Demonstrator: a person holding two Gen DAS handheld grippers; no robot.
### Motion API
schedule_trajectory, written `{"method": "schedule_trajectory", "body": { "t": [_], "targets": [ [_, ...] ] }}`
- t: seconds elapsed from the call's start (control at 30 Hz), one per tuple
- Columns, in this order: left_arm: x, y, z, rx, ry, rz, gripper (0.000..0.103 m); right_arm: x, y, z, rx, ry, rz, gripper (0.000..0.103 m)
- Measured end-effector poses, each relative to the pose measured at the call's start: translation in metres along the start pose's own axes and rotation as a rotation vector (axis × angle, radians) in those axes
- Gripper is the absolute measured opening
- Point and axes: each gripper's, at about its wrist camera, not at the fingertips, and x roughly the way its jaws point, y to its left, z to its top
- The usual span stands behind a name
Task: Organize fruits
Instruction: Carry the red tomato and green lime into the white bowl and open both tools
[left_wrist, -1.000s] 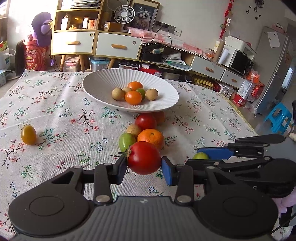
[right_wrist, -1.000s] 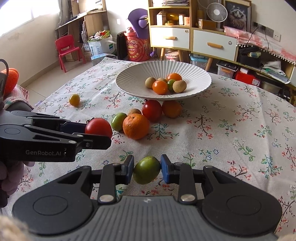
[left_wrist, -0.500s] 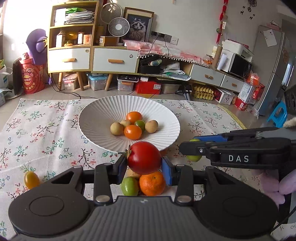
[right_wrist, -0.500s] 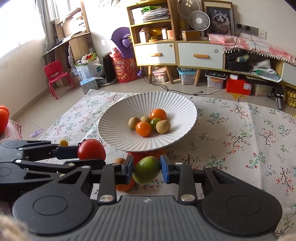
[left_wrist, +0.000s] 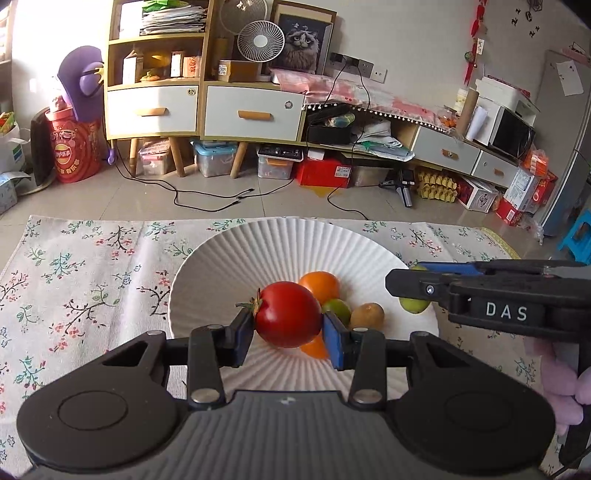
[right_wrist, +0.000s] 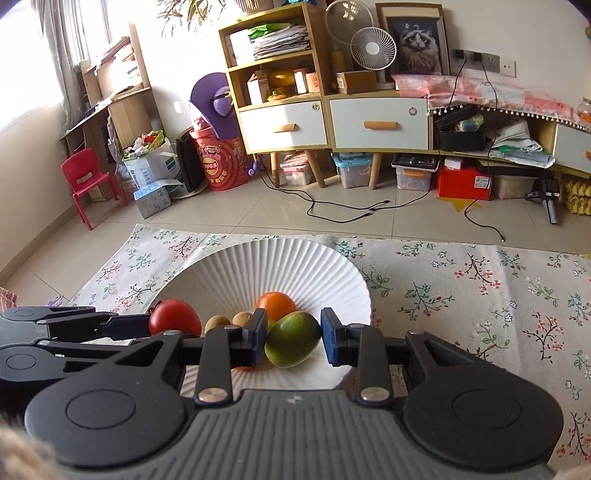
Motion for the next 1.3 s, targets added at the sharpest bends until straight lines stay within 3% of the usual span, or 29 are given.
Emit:
{"method": "schedule_trajectory", "body": {
  "t": [0.27, 0.9, 1.13, 1.3],
  "targets": [
    [0.025, 0.013, 0.013, -0.047, 0.016, 0.028, 0.038, 0.017, -0.005, 0.003, -0.010, -0.010, -0.017, 0.028],
    [0.043, 0.012, 0.013, -0.036, 0.011, -0.036, 0.039, 0.029, -0.012, 0.002, -0.006, -0.009, 0.017, 0.029],
    [0.033, 0.013, 0.016, -0.036, -0.019, -0.023, 0.045, 0.023, -0.013, 0.005, 0.027, -0.025, 0.034, 0.034],
    [0.023, 0.012, 0.013, -0.040, -0.029, -0.007, 0.056, 0.015, -0.013, 0.006, 0.043, -0.035, 0.024, 0.044]
  ]
}}
